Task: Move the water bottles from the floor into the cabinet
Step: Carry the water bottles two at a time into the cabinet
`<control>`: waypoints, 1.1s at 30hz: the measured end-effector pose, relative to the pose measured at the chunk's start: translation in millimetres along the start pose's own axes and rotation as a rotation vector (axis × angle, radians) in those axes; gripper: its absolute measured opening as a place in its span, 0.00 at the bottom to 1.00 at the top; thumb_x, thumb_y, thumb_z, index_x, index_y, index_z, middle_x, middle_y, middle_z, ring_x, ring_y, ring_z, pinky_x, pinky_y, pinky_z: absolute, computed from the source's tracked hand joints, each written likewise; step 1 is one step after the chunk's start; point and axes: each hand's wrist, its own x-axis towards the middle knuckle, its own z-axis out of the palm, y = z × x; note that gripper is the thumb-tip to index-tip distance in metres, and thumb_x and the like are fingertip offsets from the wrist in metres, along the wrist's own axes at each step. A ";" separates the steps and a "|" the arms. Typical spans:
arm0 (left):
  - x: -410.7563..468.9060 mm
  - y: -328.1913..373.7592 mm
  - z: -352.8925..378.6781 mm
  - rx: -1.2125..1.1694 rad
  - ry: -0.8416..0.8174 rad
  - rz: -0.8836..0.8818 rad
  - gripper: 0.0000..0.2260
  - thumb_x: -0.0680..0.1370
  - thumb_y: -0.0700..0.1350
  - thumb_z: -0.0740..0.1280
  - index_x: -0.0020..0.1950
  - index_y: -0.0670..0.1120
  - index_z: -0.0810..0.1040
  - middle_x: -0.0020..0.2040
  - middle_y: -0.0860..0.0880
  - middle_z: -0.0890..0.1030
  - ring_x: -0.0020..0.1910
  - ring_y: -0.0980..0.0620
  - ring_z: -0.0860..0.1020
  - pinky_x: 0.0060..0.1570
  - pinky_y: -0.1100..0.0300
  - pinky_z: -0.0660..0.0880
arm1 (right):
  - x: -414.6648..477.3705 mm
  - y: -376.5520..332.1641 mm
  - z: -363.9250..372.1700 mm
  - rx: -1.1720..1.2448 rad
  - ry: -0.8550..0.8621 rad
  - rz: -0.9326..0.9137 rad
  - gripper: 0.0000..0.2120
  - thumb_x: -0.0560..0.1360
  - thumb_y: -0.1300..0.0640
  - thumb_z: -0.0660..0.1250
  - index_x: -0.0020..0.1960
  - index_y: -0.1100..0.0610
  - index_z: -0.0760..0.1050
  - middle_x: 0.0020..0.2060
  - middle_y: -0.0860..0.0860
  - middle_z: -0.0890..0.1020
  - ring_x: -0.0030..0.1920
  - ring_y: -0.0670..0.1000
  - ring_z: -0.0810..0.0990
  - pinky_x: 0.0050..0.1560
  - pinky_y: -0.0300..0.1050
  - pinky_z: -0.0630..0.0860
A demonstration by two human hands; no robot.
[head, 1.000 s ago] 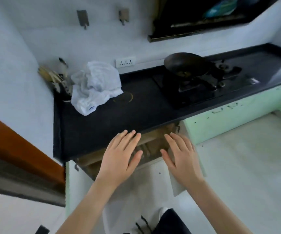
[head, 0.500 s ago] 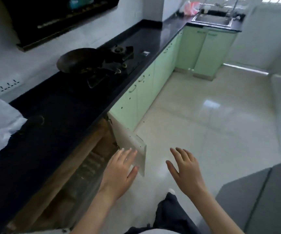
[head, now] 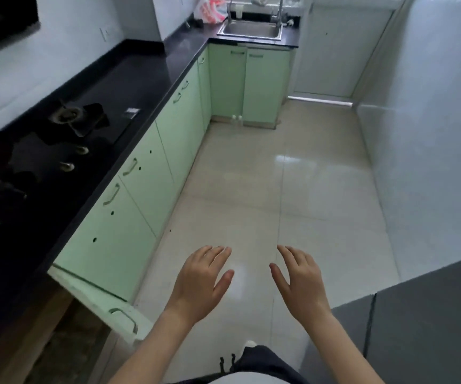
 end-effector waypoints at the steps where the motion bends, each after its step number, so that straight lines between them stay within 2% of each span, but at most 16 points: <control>1: 26.9 2.8 0.2 -0.002 0.017 0.009 0.22 0.81 0.54 0.57 0.67 0.44 0.78 0.62 0.48 0.81 0.61 0.46 0.78 0.63 0.52 0.73 | 22.8 9.0 -7.4 -0.003 0.016 -0.003 0.26 0.80 0.42 0.55 0.68 0.58 0.75 0.60 0.53 0.81 0.62 0.56 0.77 0.61 0.55 0.76; 8: 179.5 -19.7 10.5 -0.013 0.048 0.016 0.22 0.81 0.54 0.57 0.67 0.44 0.78 0.63 0.47 0.81 0.63 0.44 0.77 0.64 0.49 0.74 | 170.2 49.4 -22.4 0.004 0.086 -0.010 0.25 0.80 0.43 0.56 0.67 0.59 0.75 0.59 0.54 0.81 0.61 0.57 0.77 0.60 0.56 0.75; 14: 286.3 -84.2 46.7 -0.026 -0.014 0.020 0.23 0.80 0.55 0.56 0.66 0.43 0.78 0.62 0.46 0.81 0.62 0.43 0.78 0.62 0.49 0.76 | 277.1 72.9 29.4 -0.031 0.017 0.010 0.24 0.79 0.44 0.56 0.65 0.59 0.77 0.57 0.53 0.82 0.58 0.57 0.79 0.56 0.54 0.77; 18: 397.1 -138.3 38.0 -0.010 -0.029 0.094 0.22 0.80 0.55 0.56 0.65 0.43 0.79 0.60 0.47 0.82 0.60 0.44 0.79 0.60 0.49 0.76 | 382.0 75.2 45.2 -0.067 -0.013 0.022 0.26 0.79 0.43 0.55 0.65 0.59 0.77 0.56 0.54 0.82 0.57 0.58 0.80 0.54 0.54 0.78; 26: 643.5 -233.4 -3.1 -0.001 0.017 0.161 0.23 0.80 0.55 0.56 0.67 0.43 0.77 0.62 0.45 0.81 0.62 0.41 0.77 0.60 0.46 0.75 | 611.4 61.3 29.0 -0.041 0.168 0.085 0.25 0.79 0.44 0.56 0.66 0.59 0.76 0.58 0.54 0.81 0.59 0.56 0.77 0.57 0.52 0.77; 29: 700.8 -259.1 6.7 -0.024 0.022 0.132 0.23 0.80 0.55 0.56 0.67 0.43 0.77 0.63 0.45 0.80 0.63 0.41 0.76 0.61 0.45 0.75 | 672.7 71.0 41.0 -0.044 0.142 0.092 0.25 0.79 0.44 0.56 0.67 0.59 0.76 0.59 0.53 0.81 0.60 0.55 0.78 0.58 0.53 0.77; 33: 755.6 -295.9 45.0 -0.059 -0.050 0.030 0.24 0.81 0.56 0.55 0.68 0.44 0.77 0.63 0.46 0.80 0.64 0.43 0.76 0.62 0.45 0.74 | 751.6 98.6 71.3 -0.067 0.057 0.088 0.25 0.78 0.44 0.56 0.65 0.59 0.77 0.57 0.52 0.82 0.58 0.55 0.80 0.56 0.52 0.77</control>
